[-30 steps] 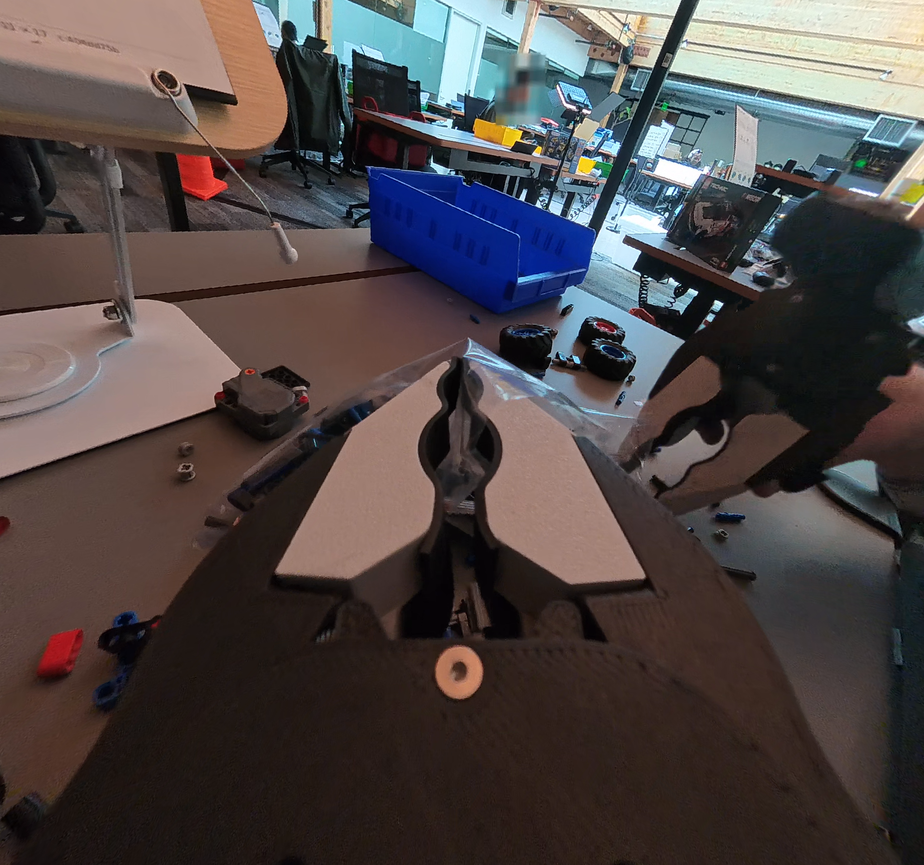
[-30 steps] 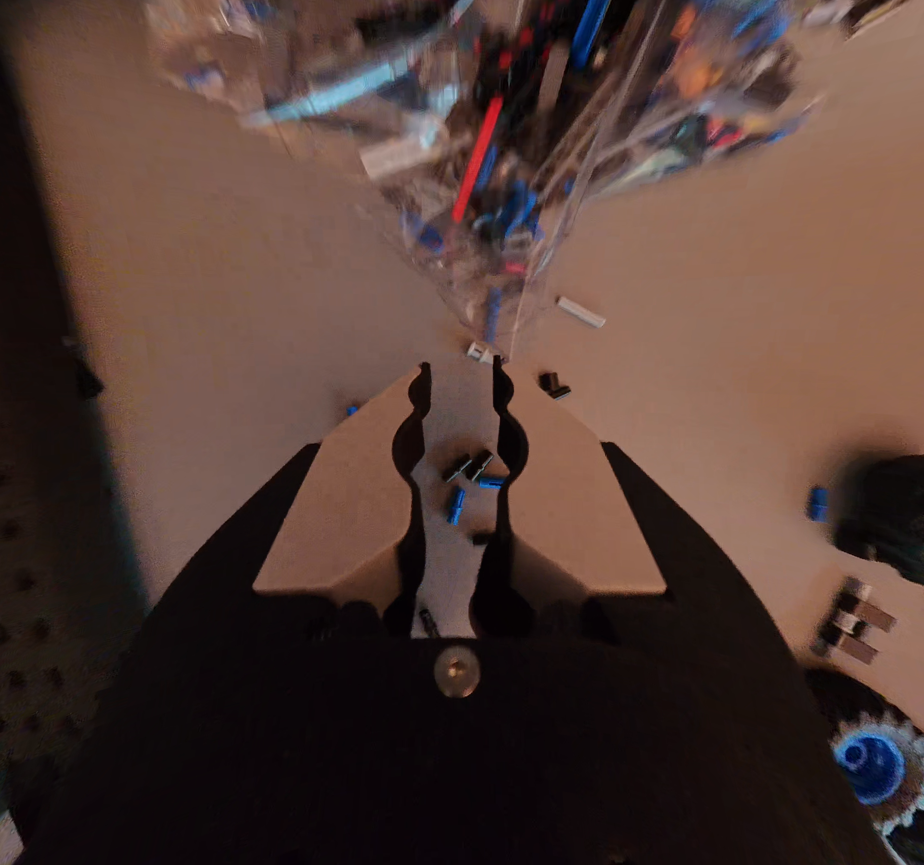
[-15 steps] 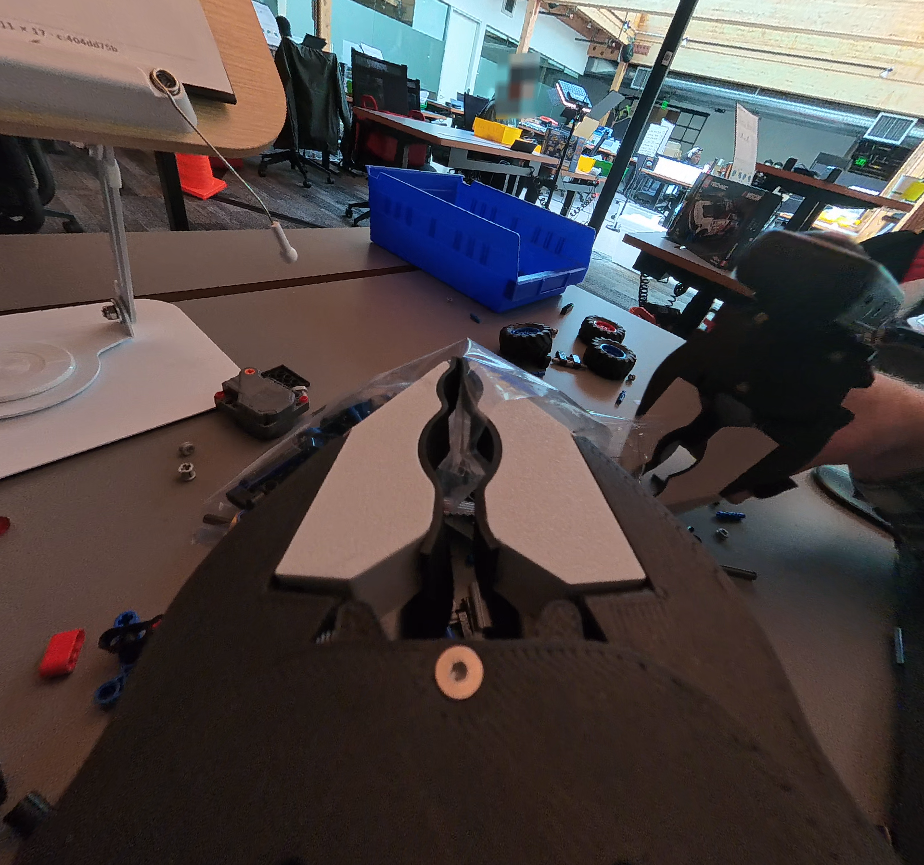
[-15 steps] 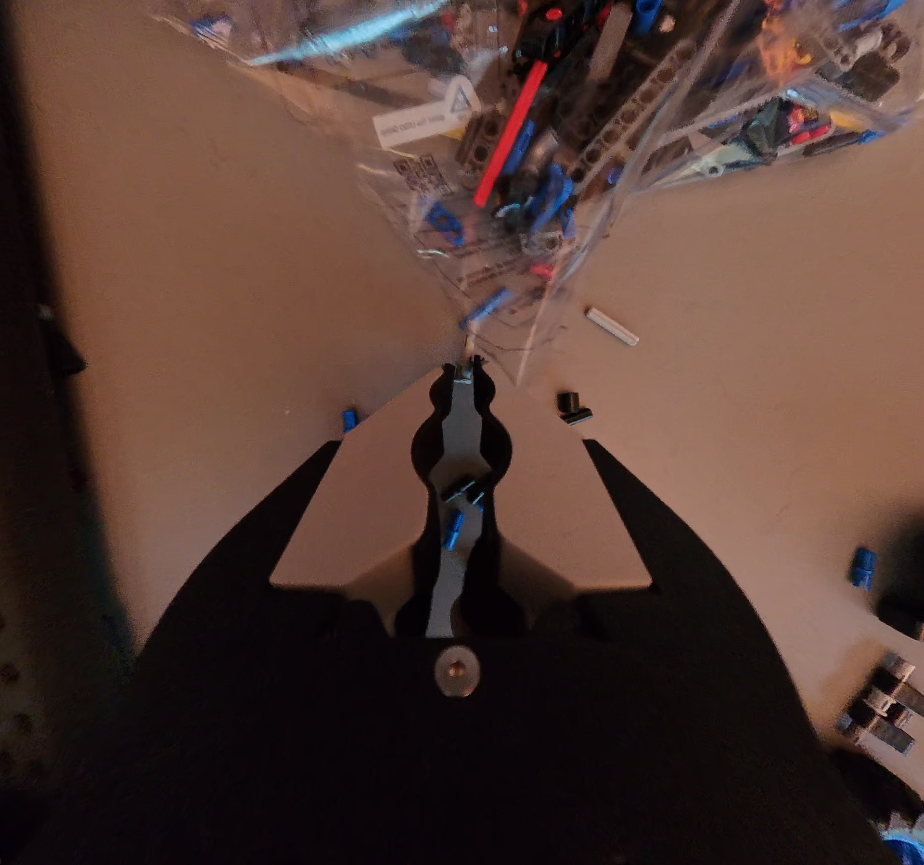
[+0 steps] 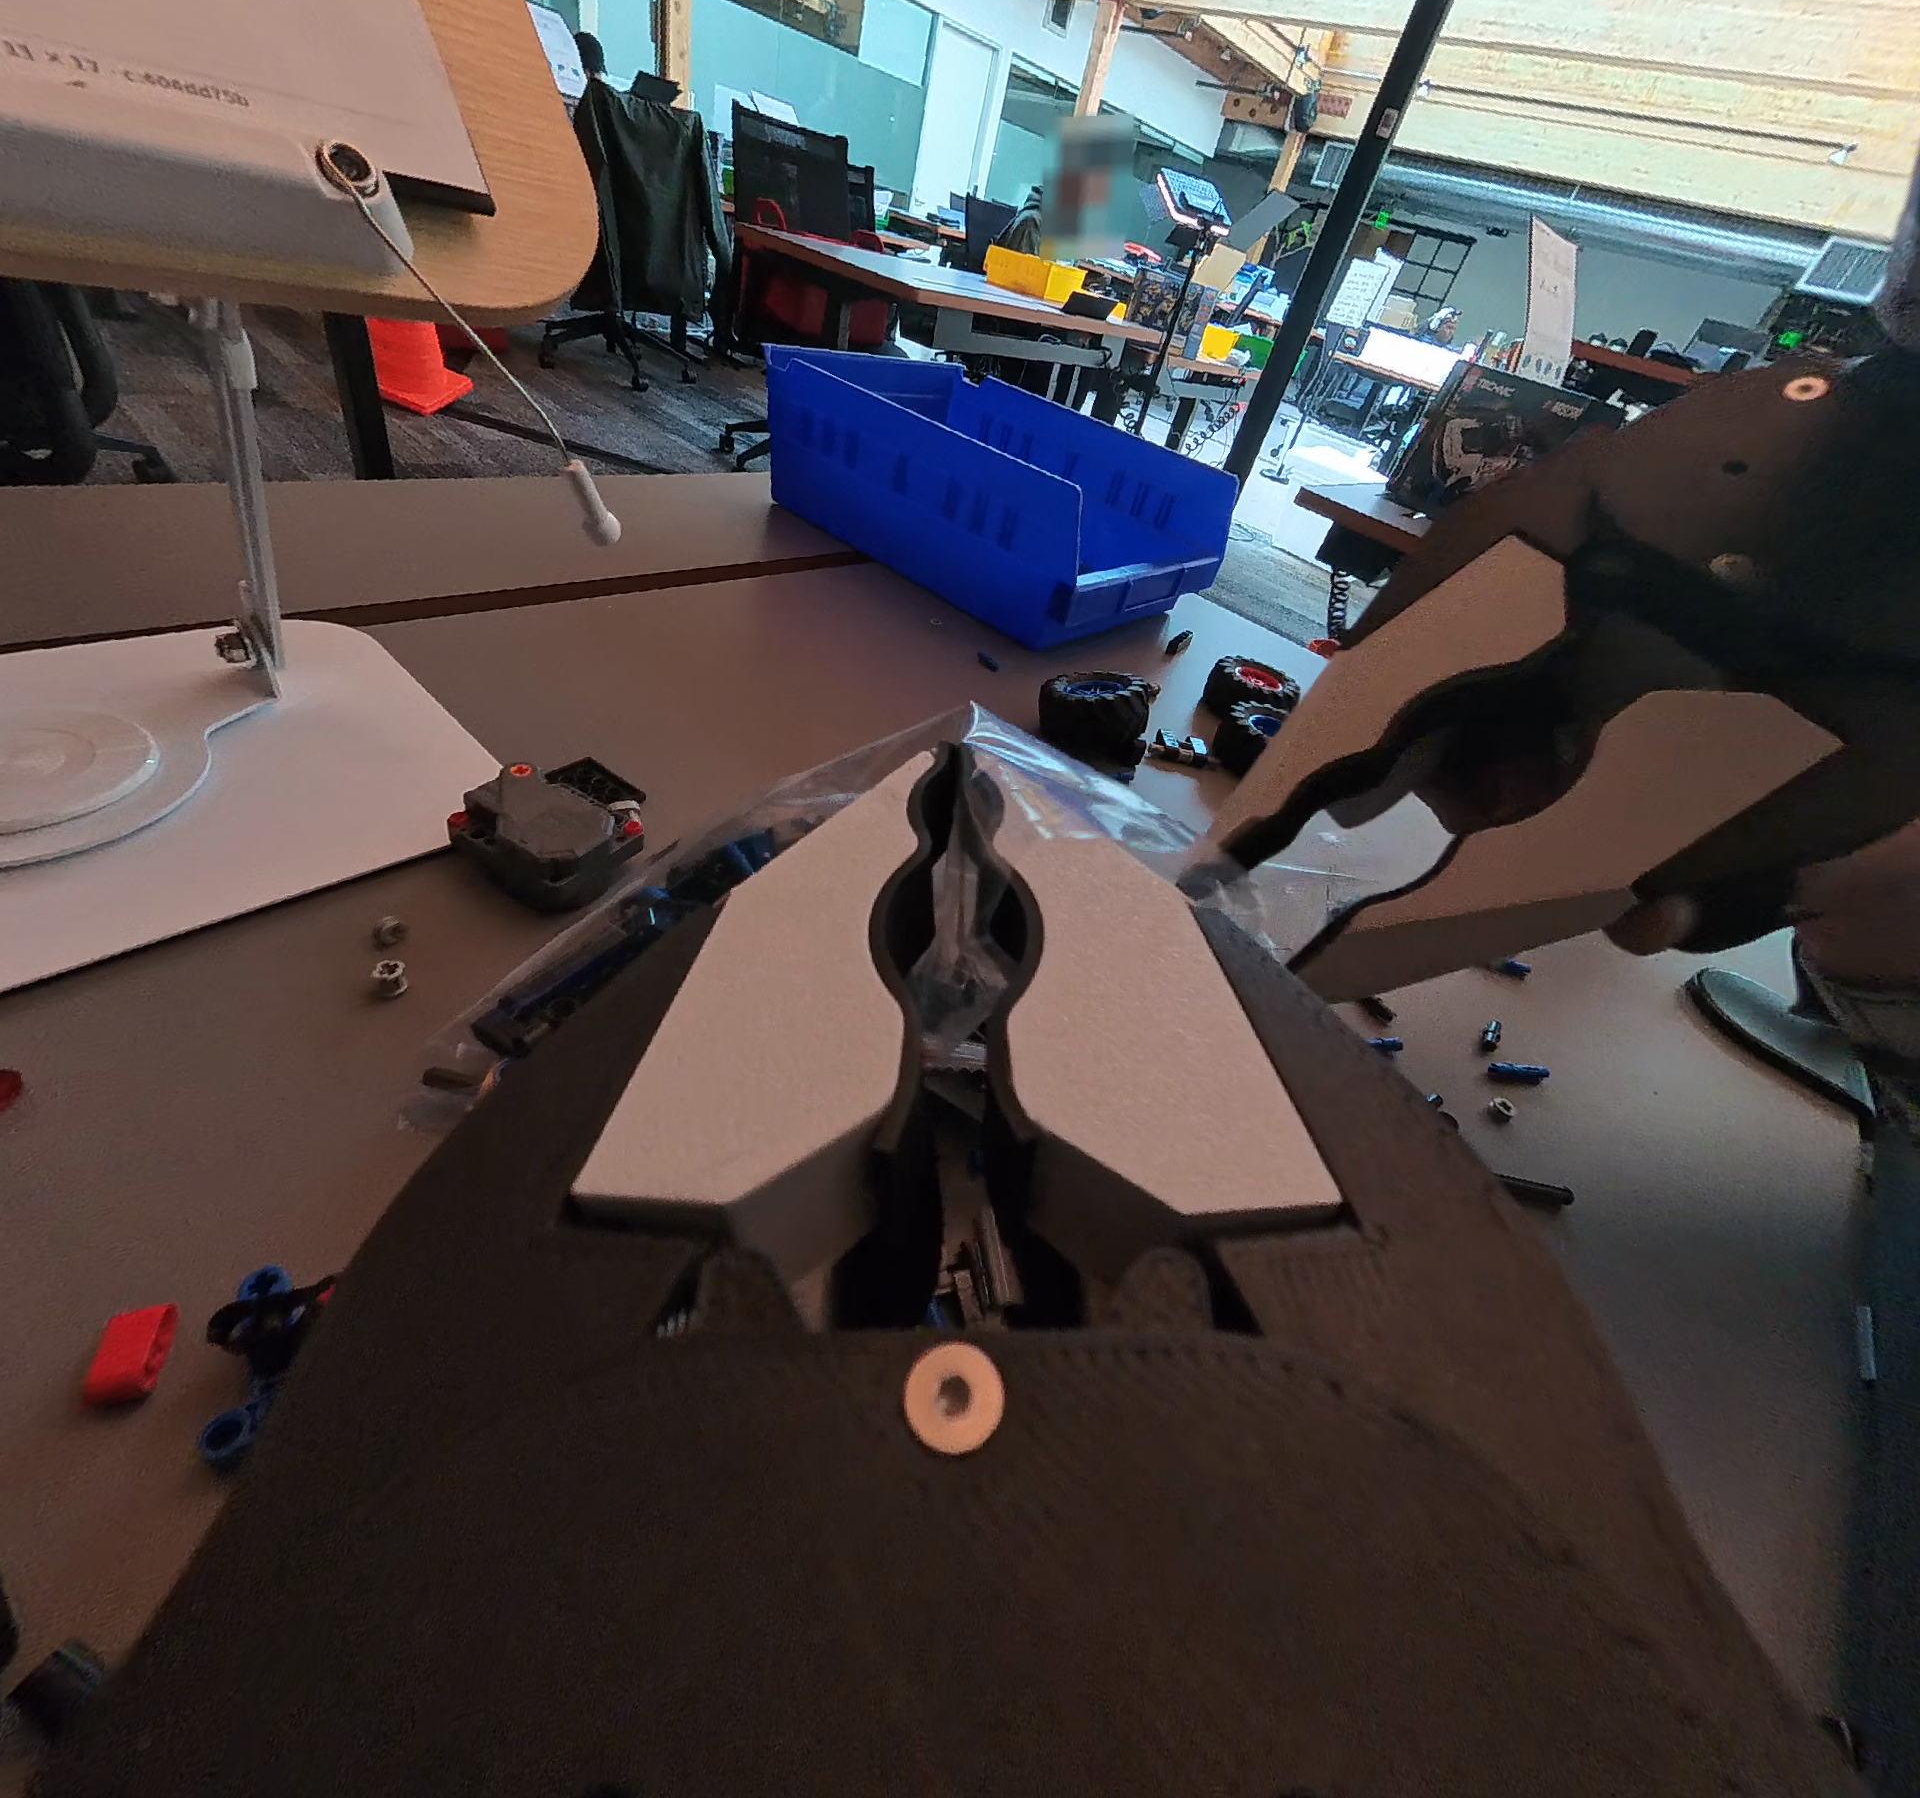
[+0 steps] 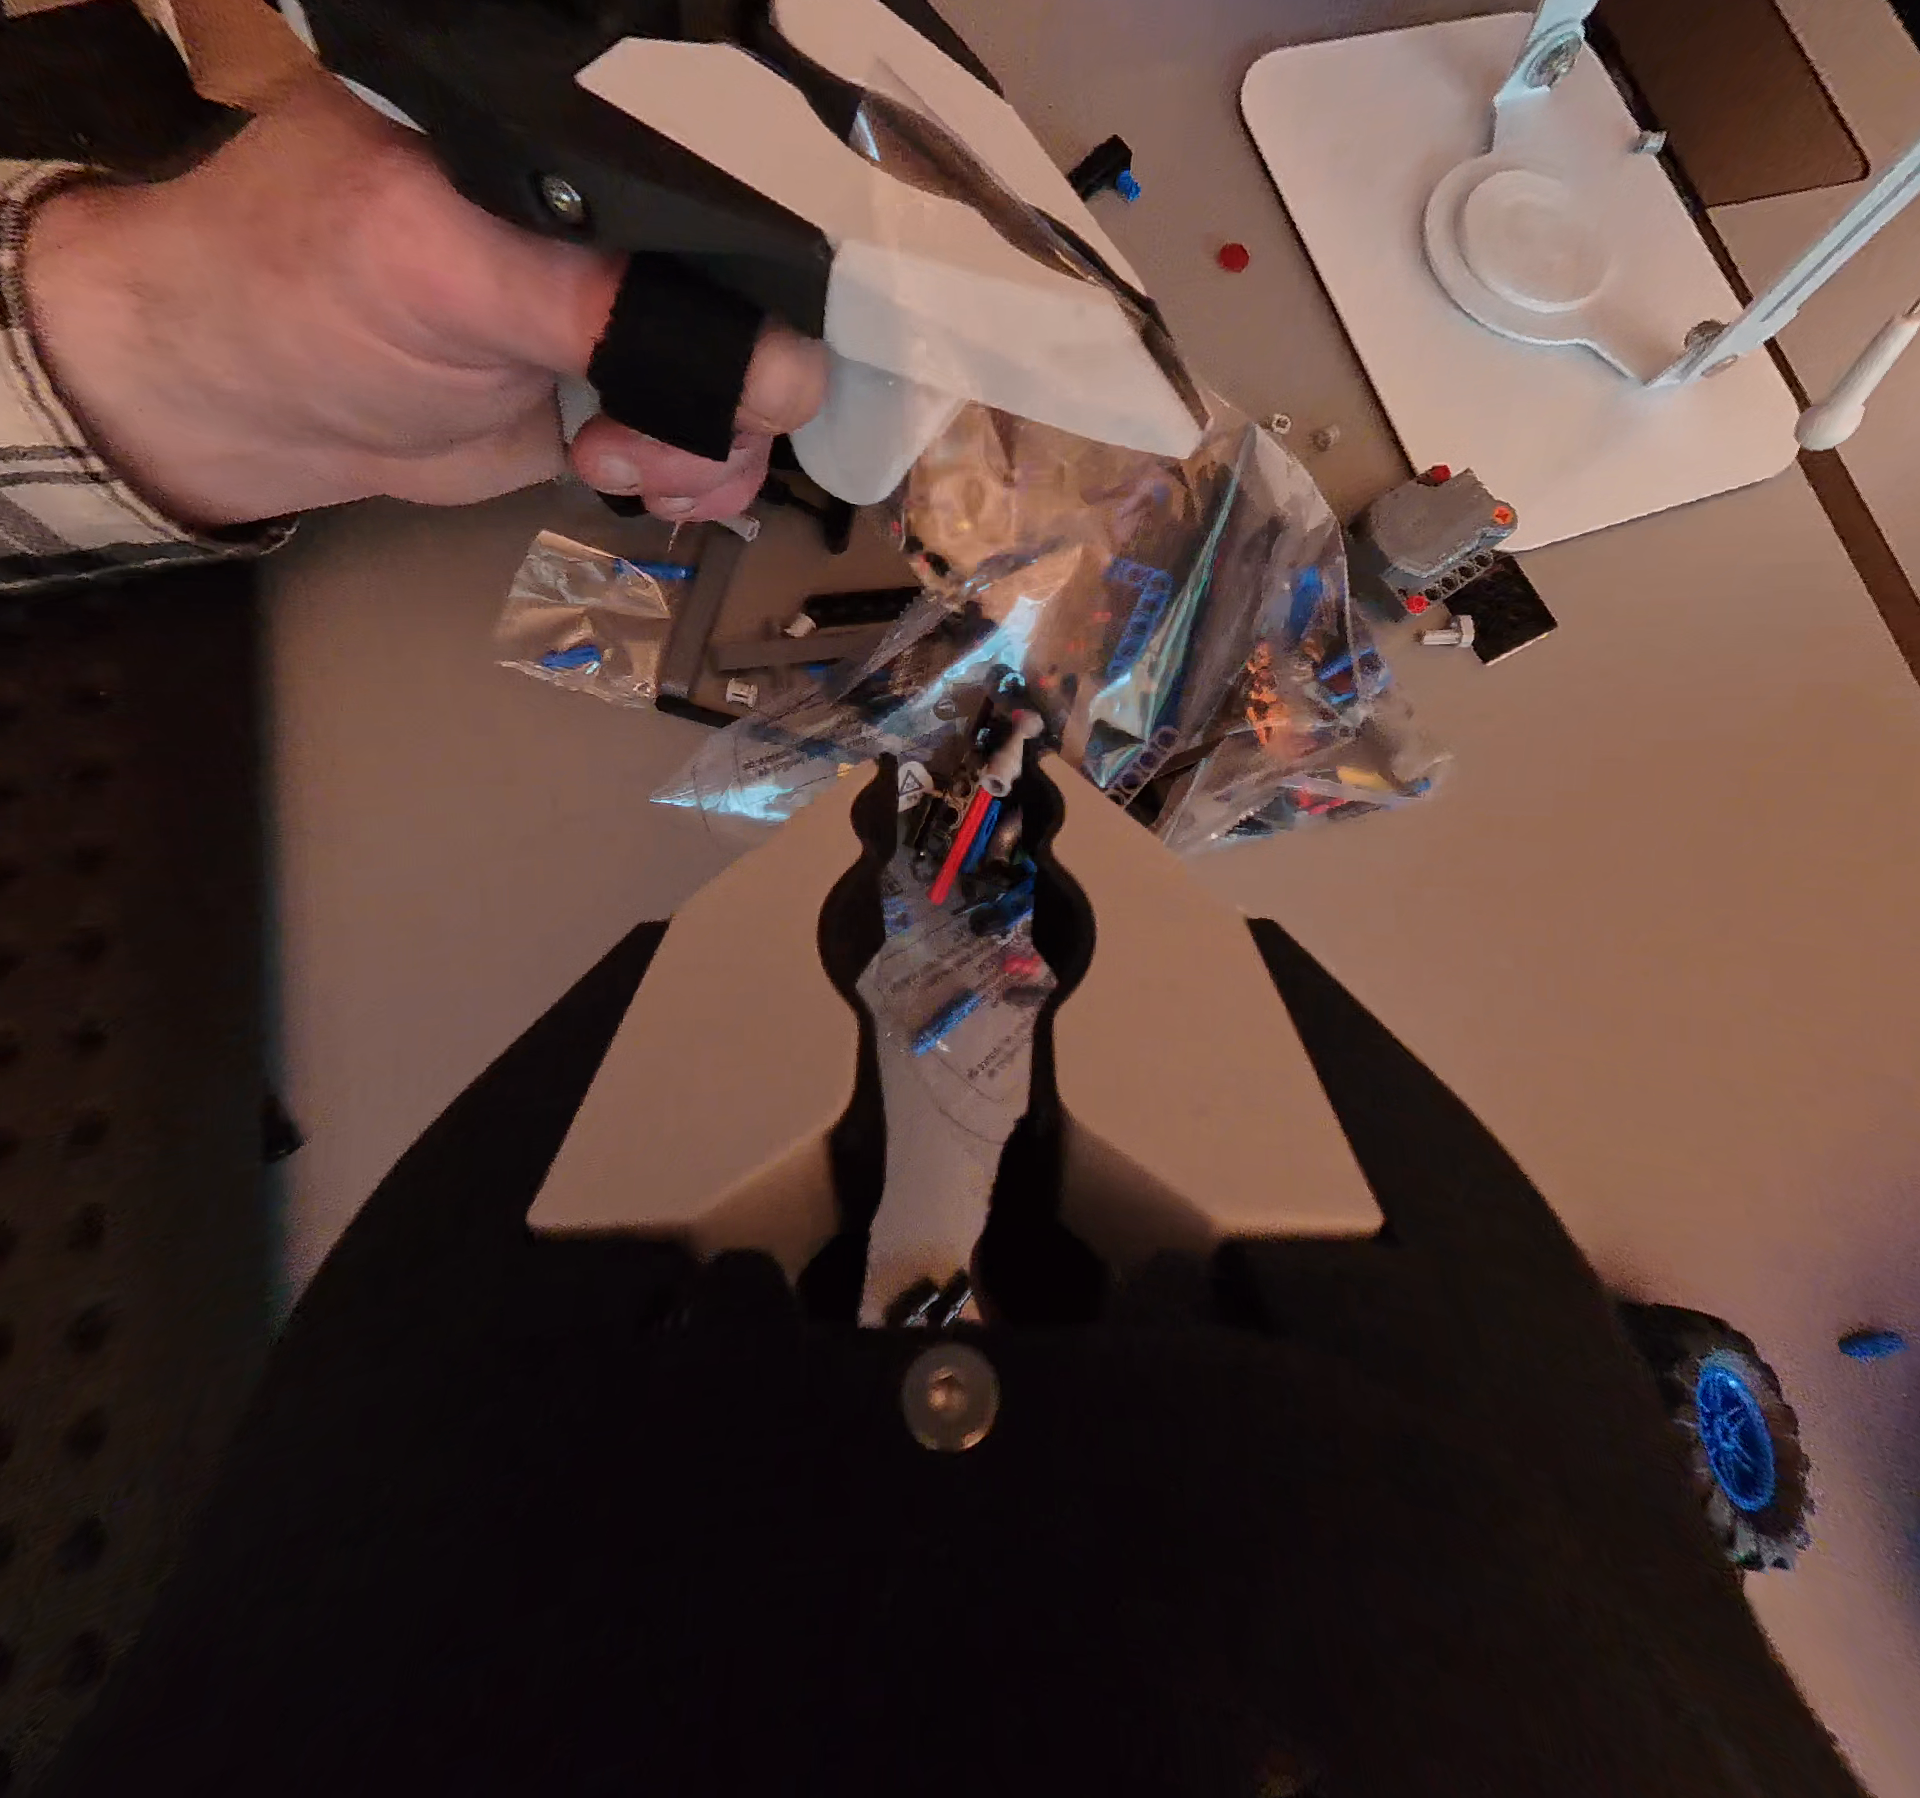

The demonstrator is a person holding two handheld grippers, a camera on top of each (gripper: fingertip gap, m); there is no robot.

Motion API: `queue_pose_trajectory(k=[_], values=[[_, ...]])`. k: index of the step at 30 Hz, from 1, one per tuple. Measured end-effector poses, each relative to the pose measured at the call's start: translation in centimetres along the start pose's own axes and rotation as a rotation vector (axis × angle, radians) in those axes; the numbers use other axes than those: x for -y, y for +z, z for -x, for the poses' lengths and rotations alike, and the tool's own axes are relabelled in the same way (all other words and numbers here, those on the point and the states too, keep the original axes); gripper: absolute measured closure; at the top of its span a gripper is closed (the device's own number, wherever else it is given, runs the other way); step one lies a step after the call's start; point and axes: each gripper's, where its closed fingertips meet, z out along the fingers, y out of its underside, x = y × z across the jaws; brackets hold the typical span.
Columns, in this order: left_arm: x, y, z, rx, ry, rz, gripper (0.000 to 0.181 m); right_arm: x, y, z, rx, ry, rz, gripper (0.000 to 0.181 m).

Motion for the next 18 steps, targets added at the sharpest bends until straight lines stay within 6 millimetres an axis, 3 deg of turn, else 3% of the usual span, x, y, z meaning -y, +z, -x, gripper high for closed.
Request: queue_pose_trajectory(k=[4,7,9,11,13,15,18], values=[[0.1,0.0,0.0,0.003,0.002,-0.001,0.181,-0.5,-2.2,-0.2,-0.021,0.030,-0.044,0.164],[0.1,0.0,0.1,0.006,0.002,-0.002,0.181,-4.0,-3.8,-0.6,0.000,0.136,0.020,0.168],[-0.1,0.2,0.0,0.006,0.006,0.010,0.181,-6.8,-3.5,-0.9,0.021,0.210,0.084,0.167],[-0.3,0.2,0.0,0.012,0.015,0.016,0.181,-8.0,-2.2,-0.3,0.060,0.229,0.115,0.165],[-0.2,0.1,0.4,0.028,0.008,0.010,0.181,-7.7,-1.6,-0.2,0.033,0.188,0.090,0.167],[0.1,-0.2,0.8,0.041,-0.008,-0.007,0.181,-5.9,-2.4,0.0,0.071,0.219,-0.038,0.165],[0.3,-0.3,1.1,0.053,-0.010,-0.018,0.181,-4.7,-4.4,-2.0,0.031,0.309,-0.169,0.166]])
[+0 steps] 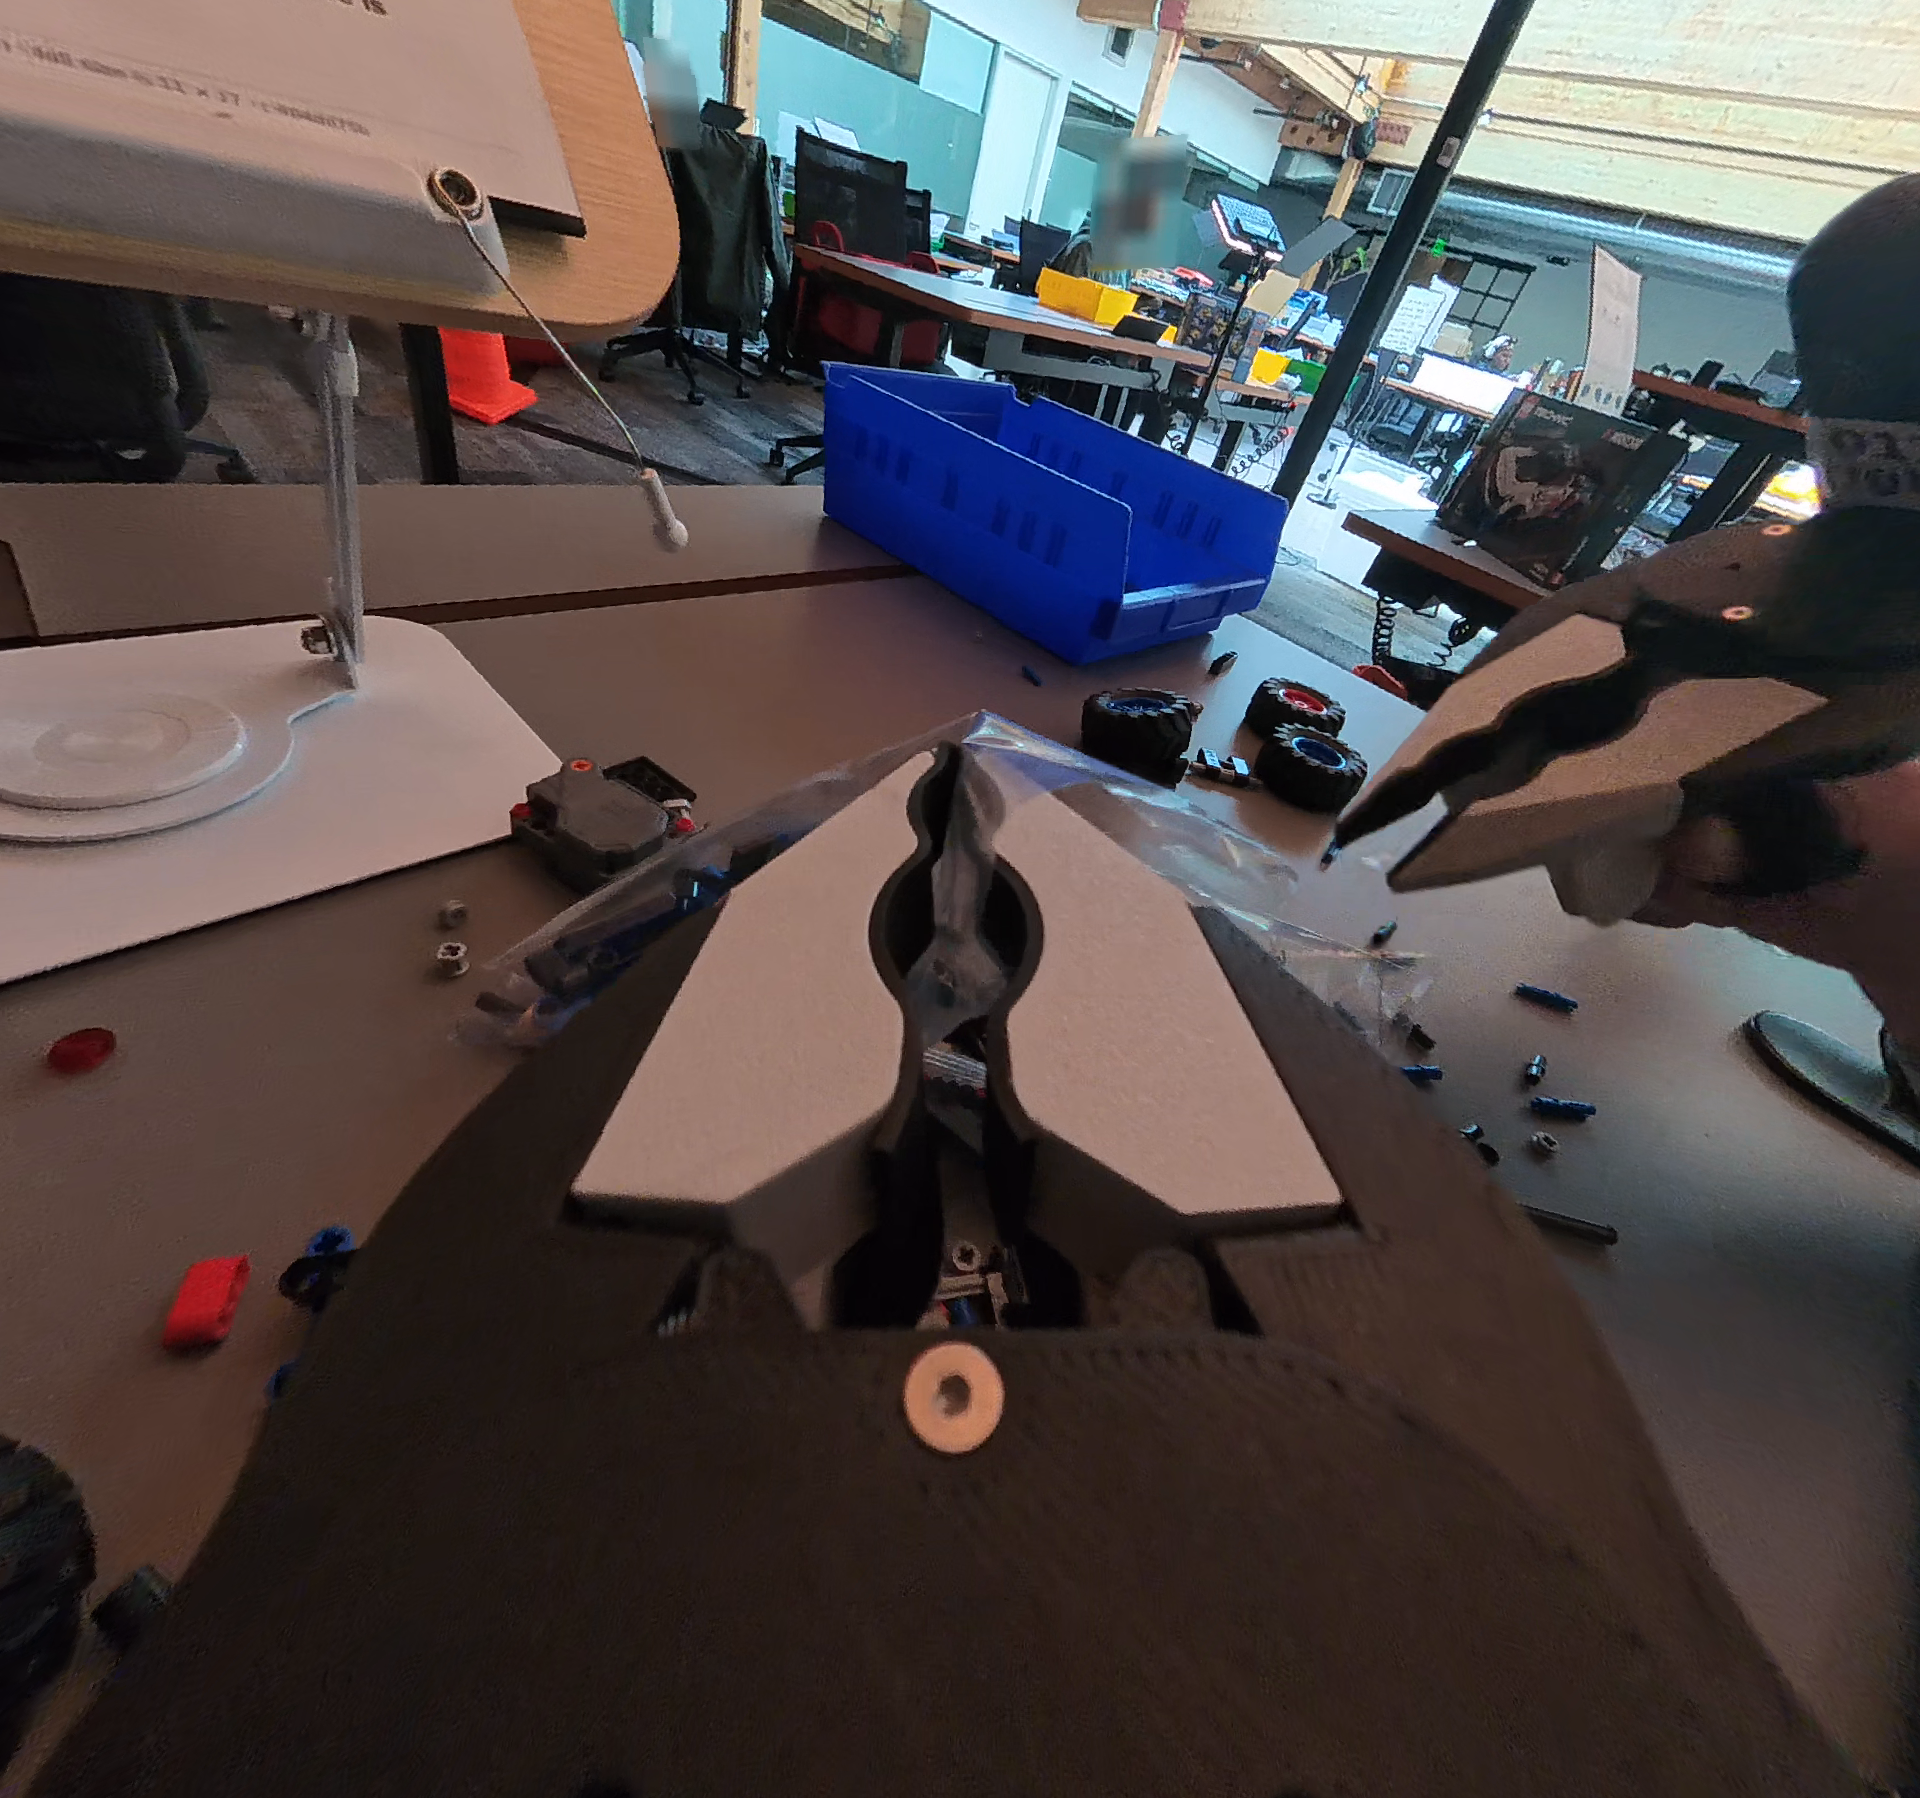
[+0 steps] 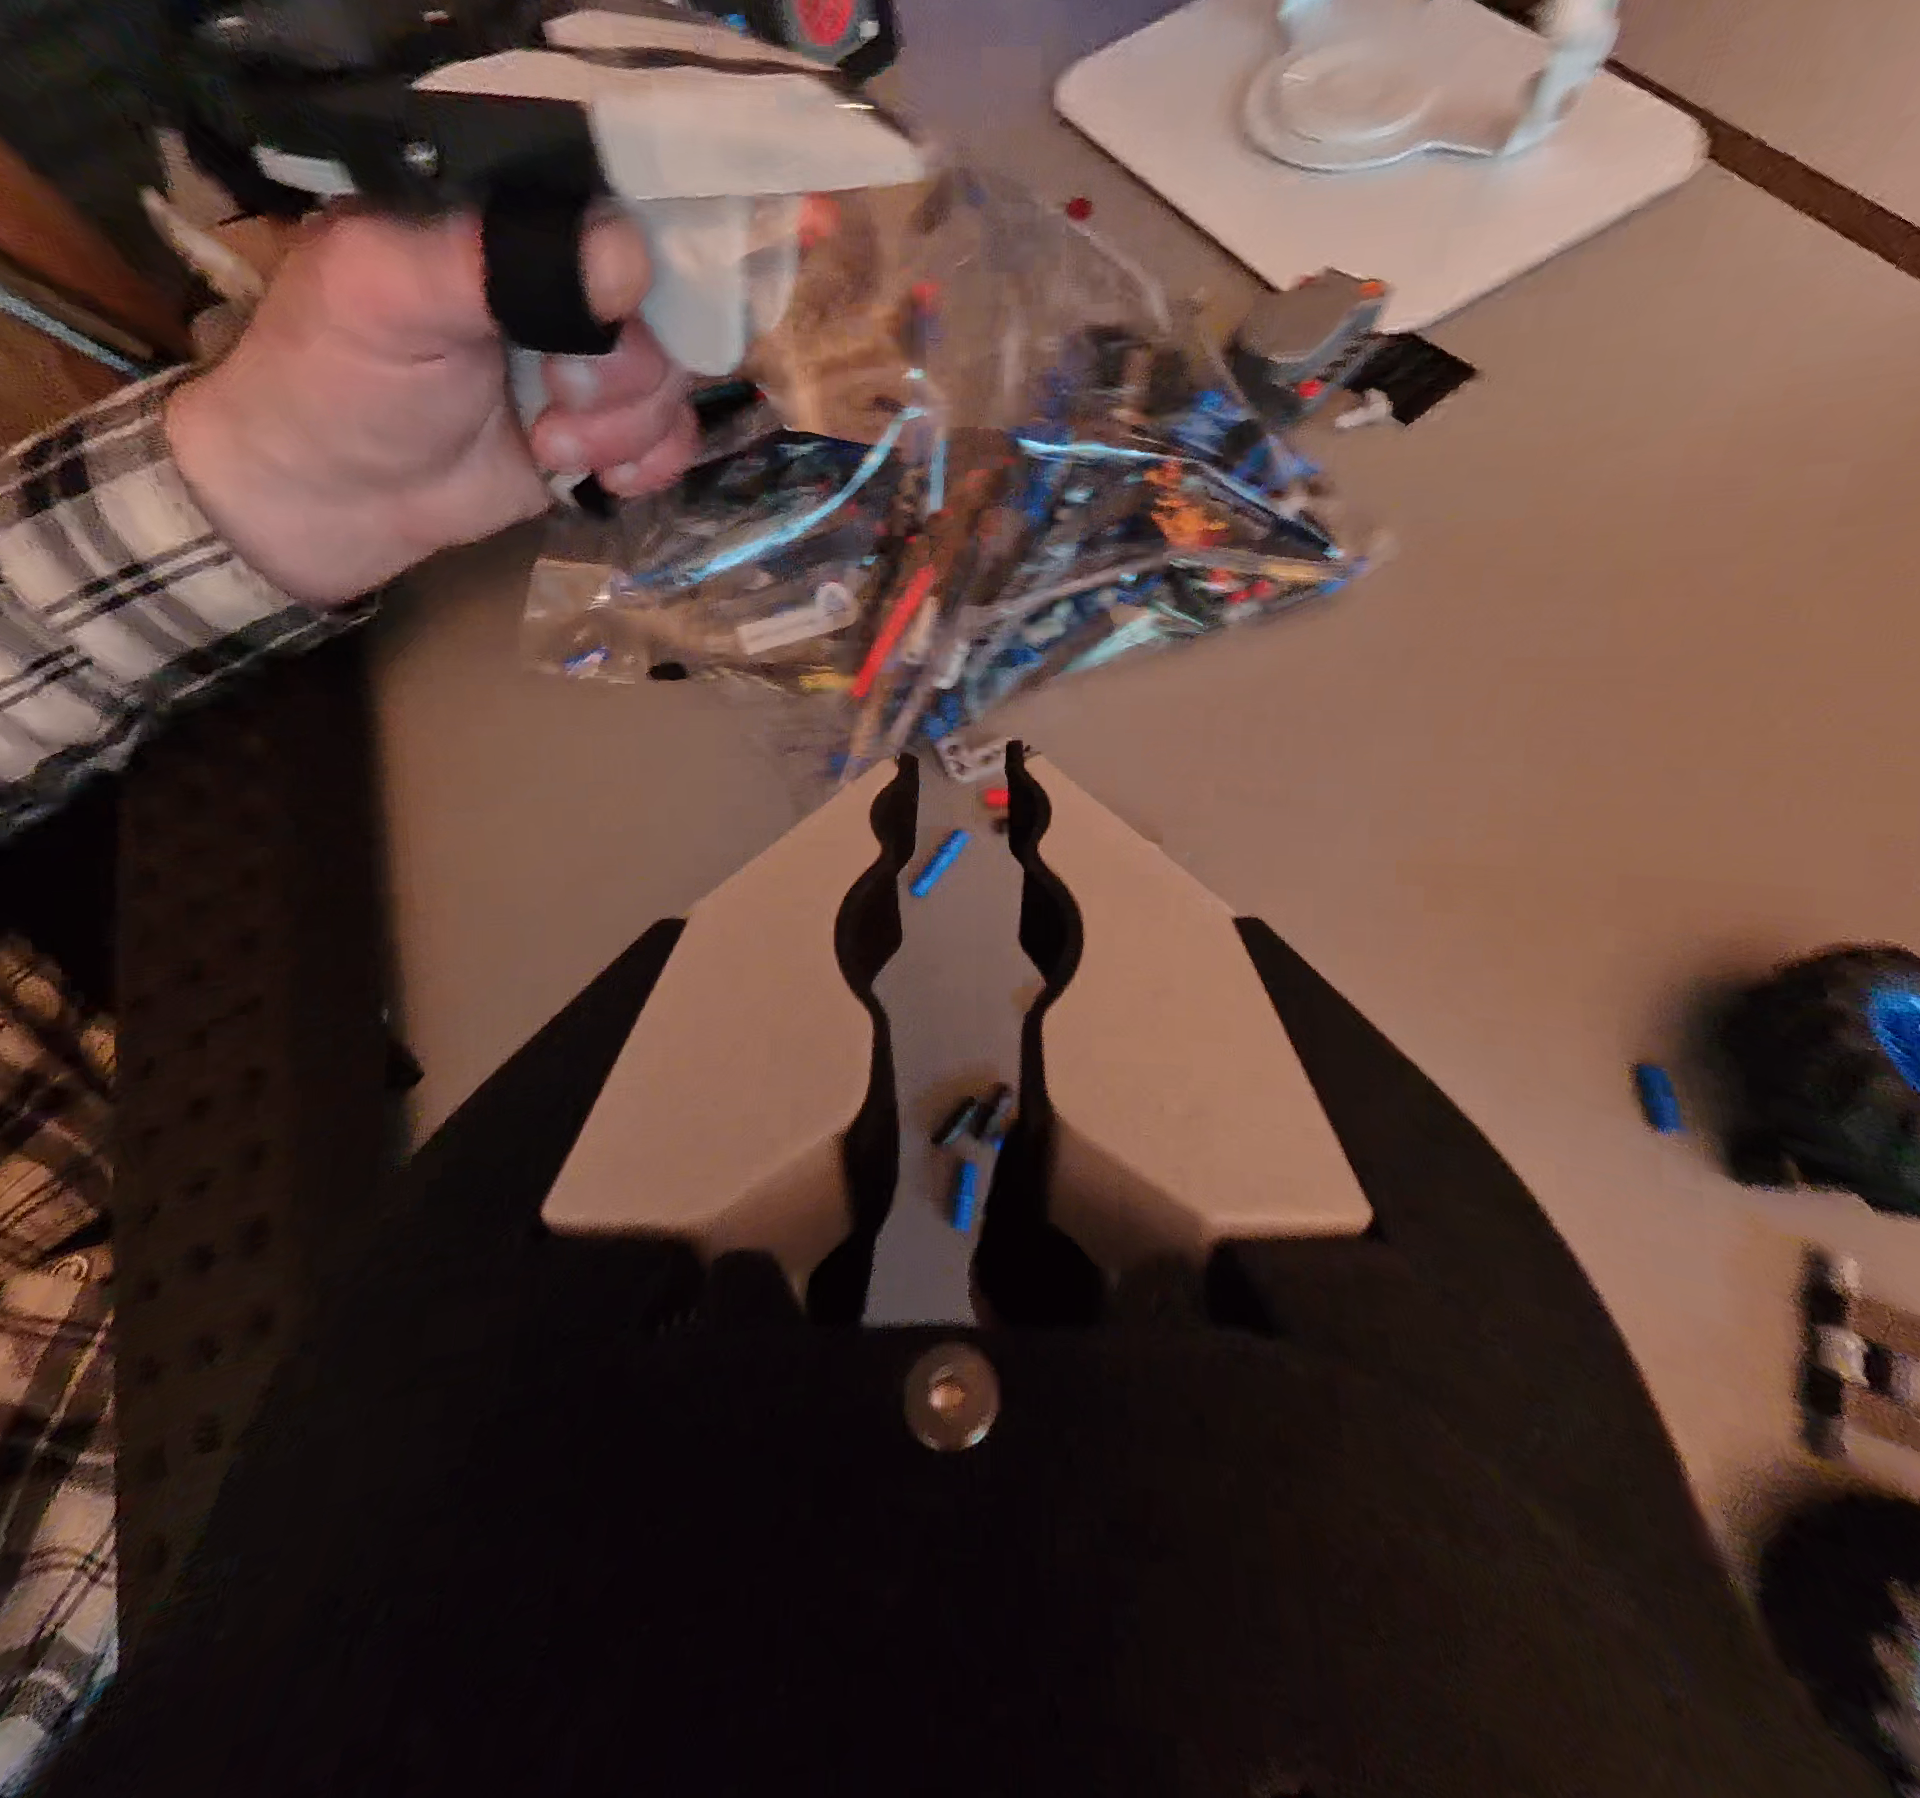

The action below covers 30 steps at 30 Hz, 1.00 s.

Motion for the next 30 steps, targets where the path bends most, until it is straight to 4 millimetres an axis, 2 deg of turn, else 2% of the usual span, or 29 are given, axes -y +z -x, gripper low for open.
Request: queue_pose_trajectory(k=[2,5,7,9,11,14,17,20,23,26,30], values=[[0.0,0.0,0.0,0.002,0.004,-0.001,0.181,-1.0,-0.2,-1.2,-0.037,0.024,0.046,0.163],[0.3,-0.1,0.2,0.018,0.010,-0.012,0.181,-4.0,1.2,-2.5,-0.106,-0.052,0.219,0.154],[0.6,-0.4,0.5,0.033,0.011,-0.029,0.181,-5.1,2.6,-2.1,-0.076,-0.081,0.279,0.152],[0.9,-0.7,0.8,0.051,0.010,-0.049,0.181,-5.4,4.3,-1.5,-0.044,-0.084,0.294,0.155],[1.2,-0.9,1.1,0.067,0.010,-0.066,0.181,-5.9,5.6,-1.8,-0.072,-0.093,0.338,0.155],[1.6,-1.1,1.3,0.083,0.013,-0.085,0.181,-6.1,6.8,-1.8,-0.081,-0.131,0.375,0.155],[1.7,-1.3,1.4,0.089,0.012,-0.094,0.181,-5.5,7.2,-2.0,-0.095,-0.148,0.364,0.155],[1.7,-1.3,1.3,0.083,0.009,-0.095,0.181,-4.5,7.6,-1.4,-0.059,-0.170,0.337,0.153],[1.7,-1.2,1.2,0.079,0.008,-0.094,0.181,-4.4,8.5,-0.9,-0.015,-0.195,0.355,0.149],[1.7,-1.2,1.2,0.074,0.006,-0.092,0.181,-4.6,9.2,-0.9,0.009,-0.195,0.368,0.158],[1.7,-1.1,1.1,0.069,0.006,-0.090,0.181,-4.9,9.0,-0.6,0.036,-0.207,0.369,0.160]])
